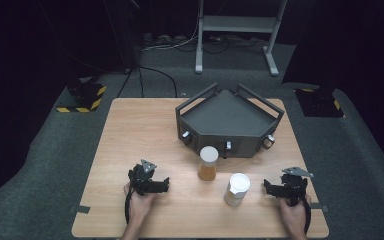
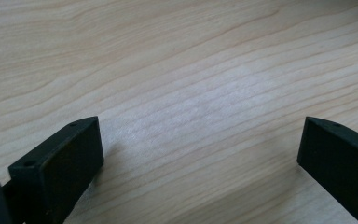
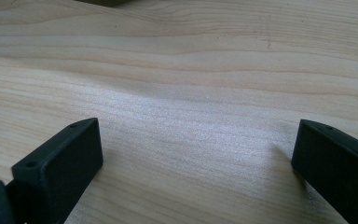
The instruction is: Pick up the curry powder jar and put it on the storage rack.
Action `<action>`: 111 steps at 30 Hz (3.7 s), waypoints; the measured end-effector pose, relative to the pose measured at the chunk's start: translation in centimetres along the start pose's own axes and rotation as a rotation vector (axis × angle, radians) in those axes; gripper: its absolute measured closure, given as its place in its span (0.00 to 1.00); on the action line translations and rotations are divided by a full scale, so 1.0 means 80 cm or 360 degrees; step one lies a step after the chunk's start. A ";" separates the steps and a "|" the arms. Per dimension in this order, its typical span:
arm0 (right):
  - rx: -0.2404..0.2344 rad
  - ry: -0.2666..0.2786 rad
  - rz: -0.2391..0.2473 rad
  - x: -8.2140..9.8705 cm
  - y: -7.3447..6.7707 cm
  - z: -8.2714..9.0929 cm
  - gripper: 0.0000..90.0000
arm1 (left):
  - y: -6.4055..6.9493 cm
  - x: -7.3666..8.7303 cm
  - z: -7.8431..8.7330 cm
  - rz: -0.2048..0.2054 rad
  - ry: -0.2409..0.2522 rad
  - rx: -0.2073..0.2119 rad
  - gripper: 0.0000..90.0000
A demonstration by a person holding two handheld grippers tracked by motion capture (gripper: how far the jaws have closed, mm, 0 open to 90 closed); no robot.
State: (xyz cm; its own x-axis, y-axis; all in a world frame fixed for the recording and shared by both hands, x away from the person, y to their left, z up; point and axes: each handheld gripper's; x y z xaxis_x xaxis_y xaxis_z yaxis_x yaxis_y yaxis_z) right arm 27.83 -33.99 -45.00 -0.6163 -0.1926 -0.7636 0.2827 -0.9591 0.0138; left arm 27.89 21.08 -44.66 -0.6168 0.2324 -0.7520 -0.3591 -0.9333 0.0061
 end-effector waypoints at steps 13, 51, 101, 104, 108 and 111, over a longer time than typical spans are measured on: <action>0.0001 0.0002 0.0000 0.000 0.000 0.000 0.02 | 0.017 -0.029 0.007 -0.0199 0.0071 0.0261 0.01; 0.0002 0.0004 0.0001 0.001 0.000 0.000 0.02 | 0.095 -0.095 -0.055 -0.0354 0.0185 0.0519 0.16; -0.0005 0.0008 0.0006 0.001 0.001 0.001 0.03 | 0.102 -0.130 -0.035 -0.0445 0.0166 0.0552 0.36; -0.0005 0.0008 0.0006 0.001 0.001 0.001 0.03 | 0.100 -0.138 -0.027 -0.0450 0.0168 0.0563 0.36; -0.0005 0.0008 0.0007 0.001 0.001 0.001 0.03 | 0.099 -0.151 -0.018 -0.0471 0.0160 0.0578 0.36; -0.0008 0.0011 0.0010 0.002 0.001 0.001 0.04 | 0.098 -0.164 -0.010 -0.0485 0.0151 0.0600 0.36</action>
State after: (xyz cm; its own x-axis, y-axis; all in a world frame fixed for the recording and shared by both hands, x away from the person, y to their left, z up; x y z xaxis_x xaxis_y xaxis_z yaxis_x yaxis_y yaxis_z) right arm 27.71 -34.11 -45.05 -0.6093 -0.1973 -0.7680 0.2904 -0.9568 0.0153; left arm 33.71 10.50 -35.28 -0.3839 0.4371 -0.8134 -0.7525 -0.6586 0.0013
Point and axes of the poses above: each handheld gripper's, and its own axes: z roughly backward along the jaws, x roughly out of its underside, y roughly to its right, and after that the axes turned 3 degrees about y, right-handed
